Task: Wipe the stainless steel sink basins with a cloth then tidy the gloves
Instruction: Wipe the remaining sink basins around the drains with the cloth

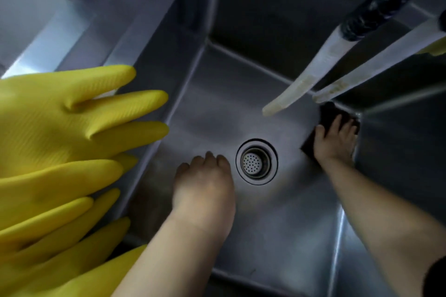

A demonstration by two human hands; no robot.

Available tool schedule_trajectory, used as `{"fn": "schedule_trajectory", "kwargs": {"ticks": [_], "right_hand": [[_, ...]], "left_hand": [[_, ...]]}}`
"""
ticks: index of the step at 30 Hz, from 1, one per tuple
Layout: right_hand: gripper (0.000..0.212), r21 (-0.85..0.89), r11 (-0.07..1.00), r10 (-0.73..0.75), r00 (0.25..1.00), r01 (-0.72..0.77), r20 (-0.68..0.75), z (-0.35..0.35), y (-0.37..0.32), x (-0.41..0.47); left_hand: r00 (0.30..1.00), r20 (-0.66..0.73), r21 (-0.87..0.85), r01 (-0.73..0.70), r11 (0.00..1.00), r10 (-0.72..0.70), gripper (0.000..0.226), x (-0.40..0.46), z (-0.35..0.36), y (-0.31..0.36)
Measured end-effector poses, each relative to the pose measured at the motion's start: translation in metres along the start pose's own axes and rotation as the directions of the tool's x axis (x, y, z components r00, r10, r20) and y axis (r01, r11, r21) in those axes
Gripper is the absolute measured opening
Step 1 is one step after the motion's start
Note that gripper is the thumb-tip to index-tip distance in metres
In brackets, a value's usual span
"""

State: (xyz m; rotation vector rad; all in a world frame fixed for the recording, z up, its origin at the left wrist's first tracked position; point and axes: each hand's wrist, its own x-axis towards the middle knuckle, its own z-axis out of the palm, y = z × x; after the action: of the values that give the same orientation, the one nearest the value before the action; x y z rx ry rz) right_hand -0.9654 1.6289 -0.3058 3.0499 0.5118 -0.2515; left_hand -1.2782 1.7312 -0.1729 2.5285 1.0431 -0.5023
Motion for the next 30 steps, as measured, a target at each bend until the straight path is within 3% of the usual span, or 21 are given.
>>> {"fn": "schedule_trajectory", "kwargs": {"ticks": [4, 8, 11, 15, 18, 21, 23, 30], "right_hand": [[0.068, 0.118, 0.967, 0.220, 0.974, -0.225, 0.052, 0.000, -0.063, 0.015], [0.072, 0.194, 0.974, 0.121, 0.993, -0.116, -0.014, 0.008, -0.143, 0.009], [0.082, 0.211, 0.971, 0.117, 0.993, -0.112, -0.011, 0.010, -0.197, -0.005], [0.083, 0.161, 0.981, -0.109, 0.994, 0.110, -0.020, 0.018, -0.250, -0.027], [0.082, 0.153, 0.937, -0.318, 0.948, 0.313, 0.008, 0.027, -0.287, -0.043], [0.076, 0.110, 0.854, -0.510, 0.860, 0.508, -0.015, 0.033, -0.302, -0.048], [0.070, 0.049, 0.761, -0.647, 0.762, 0.647, -0.023, 0.033, -0.297, -0.048], [0.066, 0.039, 0.411, -0.911, 0.412, 0.911, -0.019, 0.036, -0.235, -0.099]], "left_hand": [[1.000, 0.021, 0.006, -0.002, 1.000, 0.002, 0.036, 0.002, -0.001, -0.001], [1.000, 0.017, -0.012, 0.015, 1.000, -0.015, 0.034, 0.004, 0.000, -0.001], [0.999, 0.033, -0.017, 0.032, 0.999, -0.031, 0.033, 0.005, 0.000, -0.001], [0.997, 0.066, -0.022, 0.049, 0.999, -0.048, 0.030, 0.006, 0.001, -0.001], [0.995, 0.079, -0.022, 0.066, 0.998, -0.064, 0.030, 0.006, 0.001, -0.001], [0.994, 0.089, 0.004, 0.056, 0.998, -0.056, 0.051, 0.005, 0.001, -0.001], [0.991, 0.125, 0.018, 0.045, 0.999, -0.047, 0.061, 0.004, 0.000, 0.000], [0.986, 0.156, 0.095, 0.043, 0.995, -0.057, 0.030, 0.003, -0.005, -0.003]]}}
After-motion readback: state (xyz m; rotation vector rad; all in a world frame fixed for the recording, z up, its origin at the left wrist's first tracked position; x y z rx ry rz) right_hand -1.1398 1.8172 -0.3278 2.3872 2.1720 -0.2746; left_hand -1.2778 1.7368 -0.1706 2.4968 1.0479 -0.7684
